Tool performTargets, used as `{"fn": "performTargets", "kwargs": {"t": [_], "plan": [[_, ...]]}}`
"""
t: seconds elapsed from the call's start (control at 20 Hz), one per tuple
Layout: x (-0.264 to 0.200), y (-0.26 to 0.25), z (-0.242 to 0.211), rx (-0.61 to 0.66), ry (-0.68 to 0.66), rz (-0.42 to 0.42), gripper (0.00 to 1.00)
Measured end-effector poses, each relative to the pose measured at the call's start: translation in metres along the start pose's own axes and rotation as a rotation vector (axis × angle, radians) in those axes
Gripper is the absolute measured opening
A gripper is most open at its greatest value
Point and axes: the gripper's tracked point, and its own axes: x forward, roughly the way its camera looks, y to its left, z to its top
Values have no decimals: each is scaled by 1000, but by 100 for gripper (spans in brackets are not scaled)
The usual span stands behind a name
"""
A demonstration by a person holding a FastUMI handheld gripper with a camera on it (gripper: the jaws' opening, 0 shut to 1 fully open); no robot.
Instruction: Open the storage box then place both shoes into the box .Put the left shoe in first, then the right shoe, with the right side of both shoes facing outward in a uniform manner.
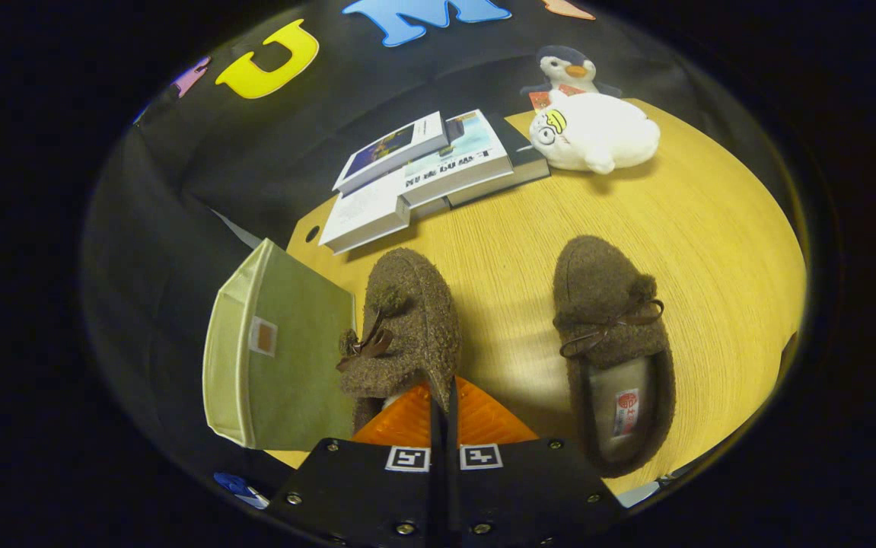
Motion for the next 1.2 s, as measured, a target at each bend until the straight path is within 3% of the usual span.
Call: {"fn": "performTargets", "kwargs": {"t": [0.55, 0.95, 1.2], "plan": [[-43, 109, 53, -27, -74, 140, 0], [-34, 184, 47, -59, -60, 216, 0], [-5, 215, 27, -74, -17, 221, 0]]}}
